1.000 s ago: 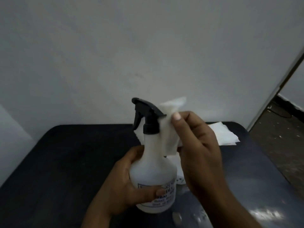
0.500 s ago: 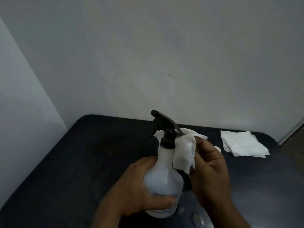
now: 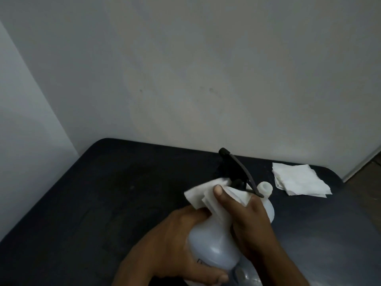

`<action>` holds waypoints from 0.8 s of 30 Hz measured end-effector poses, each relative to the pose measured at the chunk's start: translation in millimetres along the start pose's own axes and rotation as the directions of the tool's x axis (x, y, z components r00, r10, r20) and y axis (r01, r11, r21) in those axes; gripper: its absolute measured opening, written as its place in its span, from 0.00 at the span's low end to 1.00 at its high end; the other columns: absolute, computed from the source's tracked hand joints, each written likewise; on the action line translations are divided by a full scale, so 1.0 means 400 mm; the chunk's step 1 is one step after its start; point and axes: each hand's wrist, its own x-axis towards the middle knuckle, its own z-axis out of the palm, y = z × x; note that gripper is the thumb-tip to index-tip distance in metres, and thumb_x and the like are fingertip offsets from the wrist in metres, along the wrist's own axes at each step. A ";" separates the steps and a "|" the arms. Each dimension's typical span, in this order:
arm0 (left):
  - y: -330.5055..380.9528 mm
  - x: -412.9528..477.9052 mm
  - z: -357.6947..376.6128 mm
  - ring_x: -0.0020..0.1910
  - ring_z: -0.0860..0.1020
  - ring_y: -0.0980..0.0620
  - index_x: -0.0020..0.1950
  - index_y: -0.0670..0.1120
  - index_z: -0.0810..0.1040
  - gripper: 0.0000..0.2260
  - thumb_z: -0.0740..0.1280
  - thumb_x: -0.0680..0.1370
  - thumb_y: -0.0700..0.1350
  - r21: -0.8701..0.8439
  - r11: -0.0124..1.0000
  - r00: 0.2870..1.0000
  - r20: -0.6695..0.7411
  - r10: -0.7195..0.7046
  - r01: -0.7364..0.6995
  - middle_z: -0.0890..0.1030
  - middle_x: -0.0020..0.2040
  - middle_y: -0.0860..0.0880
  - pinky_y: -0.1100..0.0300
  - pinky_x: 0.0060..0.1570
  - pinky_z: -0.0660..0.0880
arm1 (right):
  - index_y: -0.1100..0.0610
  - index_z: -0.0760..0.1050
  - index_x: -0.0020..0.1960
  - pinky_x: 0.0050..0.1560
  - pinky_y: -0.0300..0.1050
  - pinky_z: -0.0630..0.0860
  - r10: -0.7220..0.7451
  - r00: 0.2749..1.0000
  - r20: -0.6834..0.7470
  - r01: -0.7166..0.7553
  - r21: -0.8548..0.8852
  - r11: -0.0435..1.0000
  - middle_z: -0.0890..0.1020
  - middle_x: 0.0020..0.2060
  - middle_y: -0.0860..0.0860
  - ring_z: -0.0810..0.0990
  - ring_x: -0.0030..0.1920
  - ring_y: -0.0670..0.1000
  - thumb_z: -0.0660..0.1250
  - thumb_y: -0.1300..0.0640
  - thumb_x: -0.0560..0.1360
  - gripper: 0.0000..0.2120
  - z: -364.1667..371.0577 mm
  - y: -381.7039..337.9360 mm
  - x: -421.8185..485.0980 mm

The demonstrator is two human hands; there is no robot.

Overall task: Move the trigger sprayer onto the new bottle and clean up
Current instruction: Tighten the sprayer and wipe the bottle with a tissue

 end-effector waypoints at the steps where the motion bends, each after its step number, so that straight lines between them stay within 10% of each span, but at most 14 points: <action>1: -0.025 -0.019 0.035 0.54 0.65 0.87 0.55 0.80 0.66 0.25 0.75 0.70 0.56 0.045 0.999 0.998 -0.066 0.022 -0.019 0.74 0.52 0.79 0.82 0.55 0.64 | 0.62 0.85 0.48 0.50 0.47 0.81 -0.010 0.998 0.057 0.008 0.044 0.999 0.87 0.44 0.59 0.86 0.50 0.57 0.73 0.37 0.67 0.27 -0.009 0.000 0.001; 4: -0.052 -0.081 0.037 0.54 0.64 0.86 0.52 0.73 0.67 0.22 0.66 0.79 0.43 0.249 0.958 0.989 -0.074 -0.127 0.142 0.75 0.52 0.71 0.85 0.53 0.62 | 0.62 0.84 0.52 0.54 0.44 0.79 -0.033 0.949 0.314 -0.058 0.278 0.959 0.87 0.48 0.57 0.85 0.53 0.53 0.67 0.45 0.77 0.20 -0.029 -0.011 -0.003; 6: -0.060 -0.046 0.030 0.65 0.68 0.72 0.55 0.71 0.62 0.30 0.72 0.75 0.37 0.003 1.000 0.999 -0.048 -0.014 0.014 0.74 0.62 0.65 0.80 0.58 0.61 | 0.57 0.84 0.50 0.56 0.46 0.78 -0.066 0.916 0.395 -0.081 0.343 0.936 0.87 0.46 0.51 0.84 0.51 0.50 0.65 0.46 0.78 0.15 -0.029 -0.016 -0.001; 10: -0.011 -0.025 -0.043 0.62 0.76 0.66 0.65 0.69 0.72 0.34 0.81 0.62 0.55 -0.189 0.980 0.992 0.092 0.084 -0.066 0.78 0.63 0.66 0.68 0.60 0.73 | 0.55 0.84 0.39 0.50 0.52 0.79 0.041 0.999 0.003 -0.041 0.149 0.988 0.86 0.35 0.52 0.86 0.41 0.51 0.73 0.36 0.68 0.21 0.013 -0.003 0.008; 16: -0.006 0.017 0.029 0.52 0.73 0.65 0.57 0.62 0.74 0.30 0.67 0.56 0.69 0.224 0.973 0.989 -0.148 -0.027 0.060 0.76 0.49 0.66 0.62 0.55 0.73 | 0.54 0.84 0.35 0.39 0.33 0.78 0.027 0.931 -0.363 -0.082 -0.137 0.987 0.87 0.33 0.48 0.85 0.37 0.43 0.62 0.38 0.76 0.24 0.047 0.012 0.022; 20: -0.020 0.023 0.034 0.53 0.74 0.65 0.55 0.65 0.73 0.28 0.68 0.56 0.69 0.191 0.979 0.987 -0.152 -0.047 0.076 0.78 0.52 0.62 0.62 0.55 0.75 | 0.55 0.83 0.39 0.38 0.27 0.75 -0.046 0.933 -0.357 0.001 -0.123 0.992 0.87 0.35 0.45 0.84 0.39 0.40 0.59 0.51 0.81 0.18 0.049 0.009 0.013; 24: -0.029 0.000 -0.010 0.52 0.80 0.67 0.59 0.70 0.75 0.33 0.80 0.56 0.64 -0.051 0.999 0.997 -0.075 0.007 -0.010 0.81 0.54 0.65 0.67 0.50 0.78 | 0.51 0.85 0.45 0.47 0.42 0.80 0.071 0.985 -0.159 -0.089 -0.108 0.990 0.88 0.40 0.49 0.86 0.45 0.46 0.60 0.35 0.76 0.23 0.004 -0.019 0.012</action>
